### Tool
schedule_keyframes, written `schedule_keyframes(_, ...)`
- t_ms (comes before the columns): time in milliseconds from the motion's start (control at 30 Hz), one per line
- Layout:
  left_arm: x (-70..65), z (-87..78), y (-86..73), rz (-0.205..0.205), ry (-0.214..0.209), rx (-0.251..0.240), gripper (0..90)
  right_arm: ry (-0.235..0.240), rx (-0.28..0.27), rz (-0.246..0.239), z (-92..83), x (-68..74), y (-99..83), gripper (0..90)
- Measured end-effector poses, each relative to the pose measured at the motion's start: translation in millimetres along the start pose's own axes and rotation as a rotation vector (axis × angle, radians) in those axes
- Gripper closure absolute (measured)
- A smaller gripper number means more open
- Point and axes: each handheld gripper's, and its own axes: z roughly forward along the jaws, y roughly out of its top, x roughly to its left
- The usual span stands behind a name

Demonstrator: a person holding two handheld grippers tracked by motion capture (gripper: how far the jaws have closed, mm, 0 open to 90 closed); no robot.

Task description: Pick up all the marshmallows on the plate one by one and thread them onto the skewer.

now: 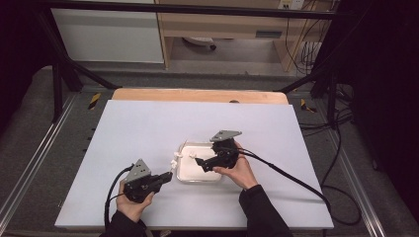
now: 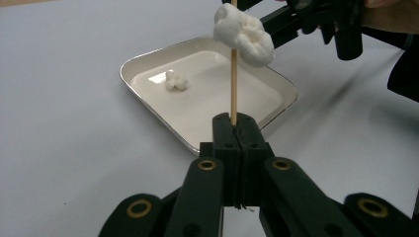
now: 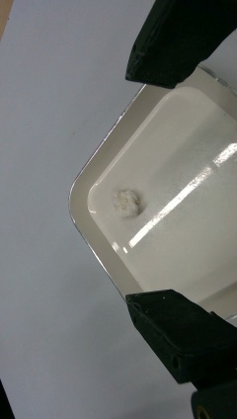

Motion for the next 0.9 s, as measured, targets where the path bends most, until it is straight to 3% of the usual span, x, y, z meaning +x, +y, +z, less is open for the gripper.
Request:
schedule_keyframes(300,0.8,0.4,0.1,-0.003,0.000,0.001,88.9,0.004,0.042,-0.012,27.4,3.4,7.5,10.4)
schedule_keyframes(567,1.4,1.2,0.0,-0.002,-0.002,0.003,88.9,0.026,0.067,-0.023,46.6,0.6,7.8,25.8)
schedule_keyframes(800,1.3,1.2,0.0,-0.002,-0.003,0.003,88.9,0.015,0.103,-0.015,56.9,-0.1,9.4,34.8)
schedule_keyframes(900,1.3,1.1,0.0,-0.002,-0.003,0.003,88.9,0.007,0.120,-0.037,60.3,-0.4,10.0,39.2)
